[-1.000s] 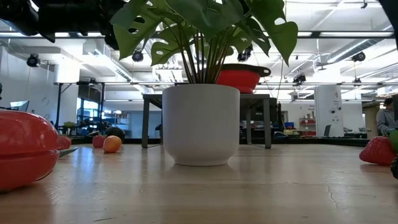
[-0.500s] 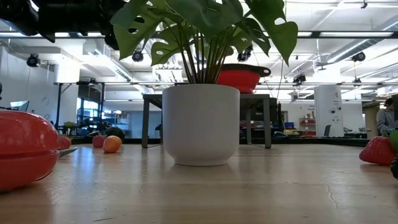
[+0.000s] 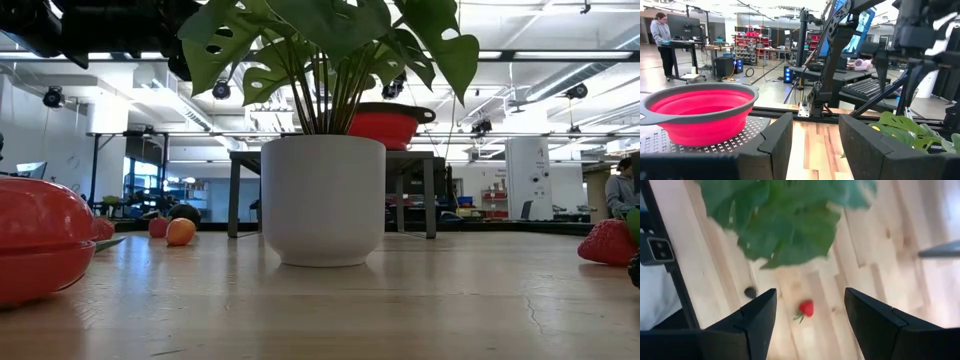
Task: Pick & Place Fruit
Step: Put the yellow mango into the red strainer bowl on the shelf
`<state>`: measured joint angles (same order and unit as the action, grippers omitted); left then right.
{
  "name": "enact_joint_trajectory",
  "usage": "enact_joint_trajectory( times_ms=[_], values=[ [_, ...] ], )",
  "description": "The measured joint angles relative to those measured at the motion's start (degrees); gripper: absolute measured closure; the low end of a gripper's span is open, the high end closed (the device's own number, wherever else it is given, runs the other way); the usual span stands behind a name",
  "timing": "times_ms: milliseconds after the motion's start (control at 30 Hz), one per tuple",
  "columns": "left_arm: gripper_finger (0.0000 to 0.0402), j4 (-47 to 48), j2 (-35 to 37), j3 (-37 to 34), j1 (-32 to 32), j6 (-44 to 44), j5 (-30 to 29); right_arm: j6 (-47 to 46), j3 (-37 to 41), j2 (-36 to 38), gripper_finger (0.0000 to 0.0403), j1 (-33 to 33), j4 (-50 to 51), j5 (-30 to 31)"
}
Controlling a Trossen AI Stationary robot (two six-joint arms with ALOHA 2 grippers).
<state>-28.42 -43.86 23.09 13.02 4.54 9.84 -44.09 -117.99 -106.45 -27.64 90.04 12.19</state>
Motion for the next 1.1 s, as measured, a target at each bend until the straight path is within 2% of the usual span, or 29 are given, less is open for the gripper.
enact_joint_trajectory(
  times_ms=[300, 533, 867, 1100],
  values=[
    [0.0234, 0.0, 0.0, 0.0, 0.0, 0.0, 0.0, -14.1, 6.2, 0.4, 0.018, -6.4, 0.0, 0.0],
    [0.0234, 0.1, 0.0, 0.0, 0.0, 0.0, 0.0, -29.6, 9.1, 1.5, 0.019, -11.2, 0.0, -0.8],
    [0.0234, 1.1, 0.0, 0.0, 0.0, 0.1, 0.0, -54.2, 9.5, 3.0, 0.0156, -17.0, 0.0, -0.8],
    [0.0234, 1.1, 0.0, 0.0, 0.0, -0.9, 0.0, -68.0, 11.6, 3.1, 0.0136, -20.4, 0.0, -0.7]
  ],
)
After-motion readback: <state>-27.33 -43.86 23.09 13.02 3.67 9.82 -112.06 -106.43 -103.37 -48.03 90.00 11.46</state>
